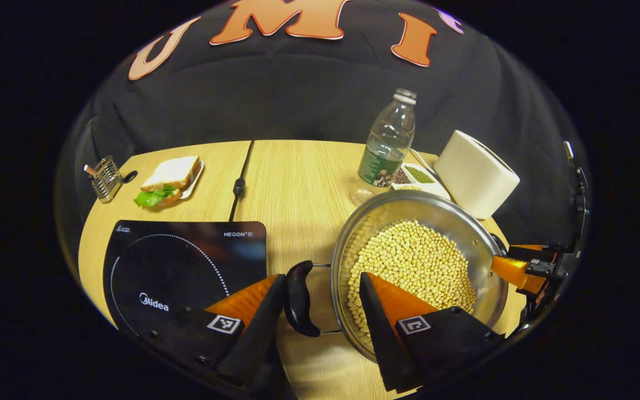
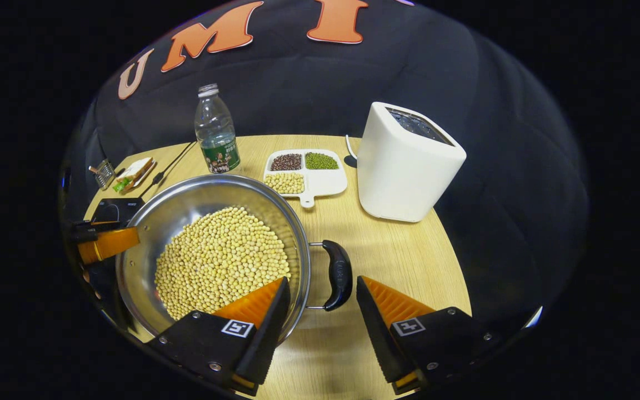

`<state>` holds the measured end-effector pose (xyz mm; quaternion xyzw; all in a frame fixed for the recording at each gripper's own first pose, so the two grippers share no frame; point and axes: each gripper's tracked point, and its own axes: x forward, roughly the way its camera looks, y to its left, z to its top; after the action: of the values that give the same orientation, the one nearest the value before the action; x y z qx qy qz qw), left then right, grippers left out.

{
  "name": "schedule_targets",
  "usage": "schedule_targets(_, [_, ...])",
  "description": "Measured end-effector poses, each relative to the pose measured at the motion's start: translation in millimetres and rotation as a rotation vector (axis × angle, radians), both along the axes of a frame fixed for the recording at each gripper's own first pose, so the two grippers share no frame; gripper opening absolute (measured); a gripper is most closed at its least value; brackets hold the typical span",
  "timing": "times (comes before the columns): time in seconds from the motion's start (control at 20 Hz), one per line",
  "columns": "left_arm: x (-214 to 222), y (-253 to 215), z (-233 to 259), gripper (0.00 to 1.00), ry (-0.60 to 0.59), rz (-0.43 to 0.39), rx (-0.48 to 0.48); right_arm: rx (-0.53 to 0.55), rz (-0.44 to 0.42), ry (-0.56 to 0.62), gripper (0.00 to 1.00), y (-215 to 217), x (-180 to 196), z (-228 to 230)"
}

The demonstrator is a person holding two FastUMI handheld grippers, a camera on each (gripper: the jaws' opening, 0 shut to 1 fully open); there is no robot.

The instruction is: First push the handle of the pot to place it horizontally, then grasp the pot with both hands and set it on the induction cooktop.

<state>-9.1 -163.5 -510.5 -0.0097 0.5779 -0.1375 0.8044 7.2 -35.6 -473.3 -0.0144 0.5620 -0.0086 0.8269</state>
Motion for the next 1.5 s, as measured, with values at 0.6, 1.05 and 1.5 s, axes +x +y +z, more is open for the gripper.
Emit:
schedule_targets(0.6, [-2.3,-4.3,-40.4,0.79,-0.068,0.003,-0.018,-0.113,0.003,-0.008,0.73,-20.8,10.9,-27.7])
schedule_targets(1.05, [9.0,3.1,-36.0,0.77,-0.168,0.005,0.056,-0.111,-0.017,-0.090,0.68,-22.8,15.8,-26.9])
schedule_targets(1.5, [11.8,3.1,-35.0,0.74,-0.195,-0.008,0.076,-0.086,-0.062,-0.119,0.60,-21.3,11.5,-20.9])
